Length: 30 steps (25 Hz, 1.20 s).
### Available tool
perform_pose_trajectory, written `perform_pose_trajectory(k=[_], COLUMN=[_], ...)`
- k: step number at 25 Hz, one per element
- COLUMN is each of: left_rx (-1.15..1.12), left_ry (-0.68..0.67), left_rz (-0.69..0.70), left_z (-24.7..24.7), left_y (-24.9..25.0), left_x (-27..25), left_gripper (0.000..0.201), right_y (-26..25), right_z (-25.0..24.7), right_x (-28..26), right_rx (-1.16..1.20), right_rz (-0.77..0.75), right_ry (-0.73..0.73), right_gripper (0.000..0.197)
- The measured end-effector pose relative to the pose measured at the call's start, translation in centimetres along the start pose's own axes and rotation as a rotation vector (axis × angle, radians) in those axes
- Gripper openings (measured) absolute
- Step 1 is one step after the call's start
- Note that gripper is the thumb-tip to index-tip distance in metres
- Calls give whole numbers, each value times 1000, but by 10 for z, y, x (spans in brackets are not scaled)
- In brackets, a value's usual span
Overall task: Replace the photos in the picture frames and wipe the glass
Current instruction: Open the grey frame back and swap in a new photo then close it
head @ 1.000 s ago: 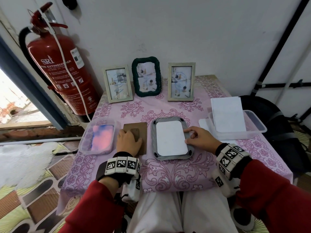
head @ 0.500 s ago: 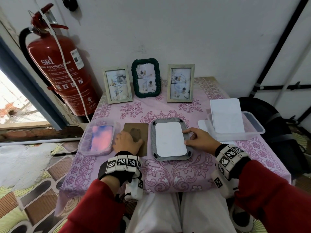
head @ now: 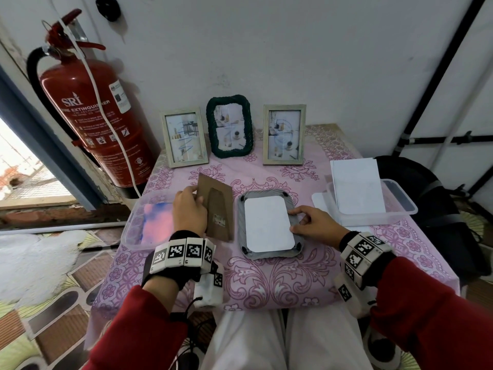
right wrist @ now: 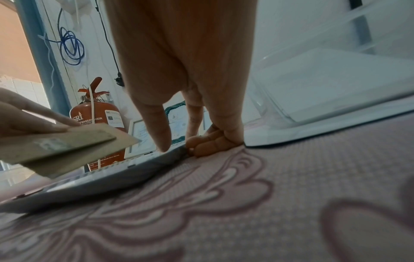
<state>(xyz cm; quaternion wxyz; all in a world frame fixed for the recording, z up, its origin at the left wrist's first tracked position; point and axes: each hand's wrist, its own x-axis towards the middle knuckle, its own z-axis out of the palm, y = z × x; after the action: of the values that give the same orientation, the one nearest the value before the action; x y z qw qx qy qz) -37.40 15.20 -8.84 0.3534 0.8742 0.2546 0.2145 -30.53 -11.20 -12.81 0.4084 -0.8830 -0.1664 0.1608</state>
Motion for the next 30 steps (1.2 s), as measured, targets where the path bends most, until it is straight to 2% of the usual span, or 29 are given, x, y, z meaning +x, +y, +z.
perform_pose_trajectory(k=[2, 4, 10, 15, 24, 30], left_rx=[-86, -188, -372, -438, -456, -327], left_ry=[58, 57, -131, -192, -222, -229], left_rz=[21, 26, -79, -155, -204, -101], left_z=[-3, -3, 28, 58, 76, 81], left_y=[6, 13, 25, 27, 22, 16], left_x=[1, 0, -19, -36, -42, -44], left_gripper=[34, 33, 36, 36, 37, 38], right_y=[0, 1, 2, 1, -1, -2], right_z=[0, 0, 0, 1, 1, 1], right_x=[0, 0, 0, 1, 1, -2], right_rx=[7, 9, 11, -2, 12, -35], right_rz=[-2, -3, -4, 0, 6, -22], right_ry=[0, 5, 10, 17, 36, 6], right_gripper=[39, 38, 38, 35, 32, 38])
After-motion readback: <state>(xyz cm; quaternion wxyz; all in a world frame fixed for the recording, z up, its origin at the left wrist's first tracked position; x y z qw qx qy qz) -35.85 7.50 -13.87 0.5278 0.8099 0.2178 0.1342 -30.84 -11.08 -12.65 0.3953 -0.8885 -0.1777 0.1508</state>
